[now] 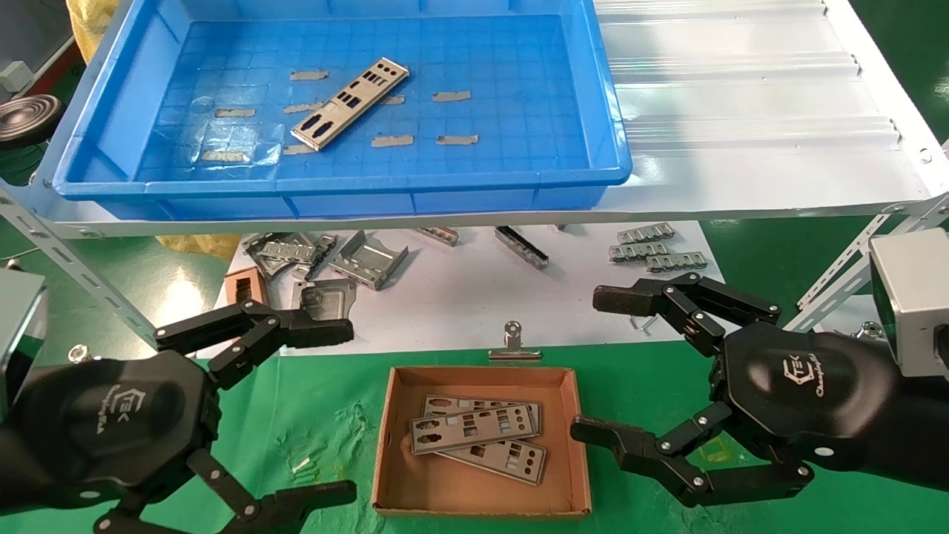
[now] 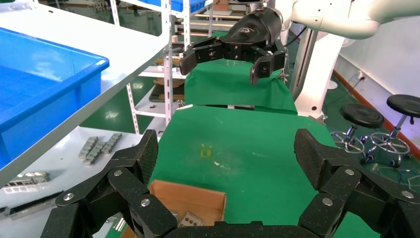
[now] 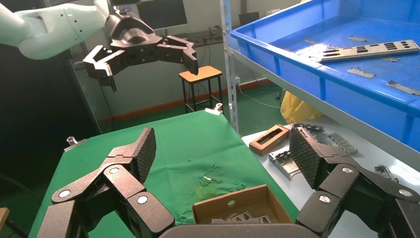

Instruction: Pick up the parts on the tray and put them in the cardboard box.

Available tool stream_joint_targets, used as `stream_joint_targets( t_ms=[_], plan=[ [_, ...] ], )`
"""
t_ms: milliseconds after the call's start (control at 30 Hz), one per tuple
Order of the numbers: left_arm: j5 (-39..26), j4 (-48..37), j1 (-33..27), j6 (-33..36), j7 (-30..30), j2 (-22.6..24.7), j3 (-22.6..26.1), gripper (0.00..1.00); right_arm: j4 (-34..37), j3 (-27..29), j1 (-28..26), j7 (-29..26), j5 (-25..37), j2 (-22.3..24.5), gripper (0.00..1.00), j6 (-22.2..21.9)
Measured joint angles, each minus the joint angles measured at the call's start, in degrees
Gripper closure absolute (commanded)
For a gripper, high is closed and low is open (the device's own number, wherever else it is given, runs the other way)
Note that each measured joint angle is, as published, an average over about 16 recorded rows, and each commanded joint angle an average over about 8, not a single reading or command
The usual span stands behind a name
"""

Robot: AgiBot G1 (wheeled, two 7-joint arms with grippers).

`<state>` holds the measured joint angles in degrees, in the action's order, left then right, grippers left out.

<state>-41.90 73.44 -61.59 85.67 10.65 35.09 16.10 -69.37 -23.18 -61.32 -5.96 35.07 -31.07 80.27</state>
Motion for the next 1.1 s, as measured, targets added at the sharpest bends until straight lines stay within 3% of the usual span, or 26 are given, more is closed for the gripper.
stream_joint_targets(
  t_ms=[1100],
  plan=[
    [0.00, -0.03, -0.01, 0.00, -0.01, 0.02, 0.02, 0.00, 0.00, 0.00, 0.00, 0.00, 0.00, 0.00, 0.00, 0.00]
  ],
)
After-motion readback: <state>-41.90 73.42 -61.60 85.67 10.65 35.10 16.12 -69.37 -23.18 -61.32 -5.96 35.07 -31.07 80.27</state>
